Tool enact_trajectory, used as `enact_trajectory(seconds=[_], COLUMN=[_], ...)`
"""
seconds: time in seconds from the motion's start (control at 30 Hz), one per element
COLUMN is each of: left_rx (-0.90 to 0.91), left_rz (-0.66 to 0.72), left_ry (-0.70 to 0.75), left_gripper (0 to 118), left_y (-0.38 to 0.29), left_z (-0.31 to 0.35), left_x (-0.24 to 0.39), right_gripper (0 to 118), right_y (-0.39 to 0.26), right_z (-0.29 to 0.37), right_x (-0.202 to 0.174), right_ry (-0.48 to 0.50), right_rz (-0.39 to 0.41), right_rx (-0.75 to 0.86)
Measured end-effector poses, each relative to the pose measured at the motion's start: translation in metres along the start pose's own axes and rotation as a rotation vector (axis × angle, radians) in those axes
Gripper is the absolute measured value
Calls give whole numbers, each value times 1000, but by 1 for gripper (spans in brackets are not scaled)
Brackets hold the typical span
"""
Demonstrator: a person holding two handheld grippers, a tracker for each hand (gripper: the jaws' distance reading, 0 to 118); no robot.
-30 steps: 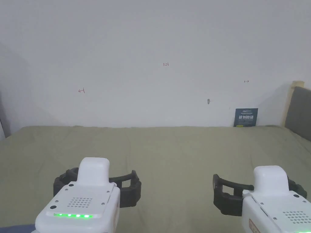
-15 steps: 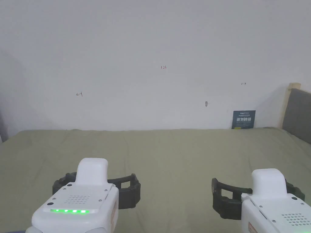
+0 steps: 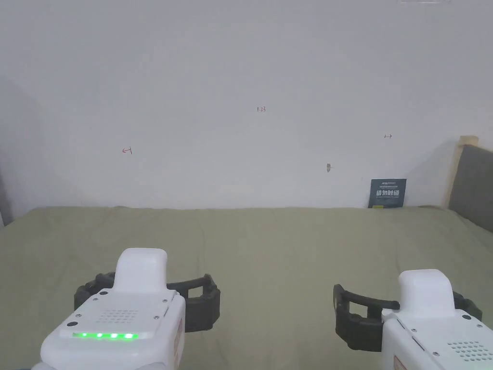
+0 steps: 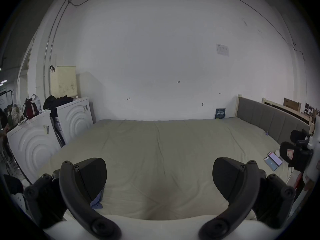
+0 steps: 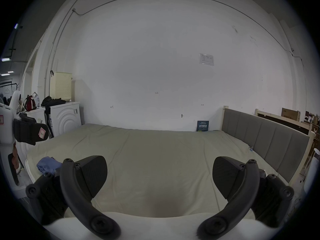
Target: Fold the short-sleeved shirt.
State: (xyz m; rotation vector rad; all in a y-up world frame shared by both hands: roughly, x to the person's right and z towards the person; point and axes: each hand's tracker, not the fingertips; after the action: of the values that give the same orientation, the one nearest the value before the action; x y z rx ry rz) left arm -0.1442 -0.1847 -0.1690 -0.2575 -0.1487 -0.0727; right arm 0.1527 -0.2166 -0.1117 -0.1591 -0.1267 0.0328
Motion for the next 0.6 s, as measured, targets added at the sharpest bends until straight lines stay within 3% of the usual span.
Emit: enact_trajectory(seconds=[0.17, 0.27, 0.33, 0.6], left_rx=[-4, 43, 75, 76], left_rz=[-47, -75, -43, -6], left_ry=[76, 40, -21, 21], left_gripper=[118, 118, 118, 118], left_y=[-6, -11, -11, -8], left_z=[1, 1, 4, 2], left_x=[11, 9, 5, -4], right_gripper=[118, 118, 118, 118], right_y=[1, -1, -1, 0], right_z=[-1, -1, -1, 2], right_x=[0, -1, -1, -1], right_ry=[-1, 2, 0, 3], right_rz=[-3, -6, -8, -4], right_rx=[-3, -3, -4, 2])
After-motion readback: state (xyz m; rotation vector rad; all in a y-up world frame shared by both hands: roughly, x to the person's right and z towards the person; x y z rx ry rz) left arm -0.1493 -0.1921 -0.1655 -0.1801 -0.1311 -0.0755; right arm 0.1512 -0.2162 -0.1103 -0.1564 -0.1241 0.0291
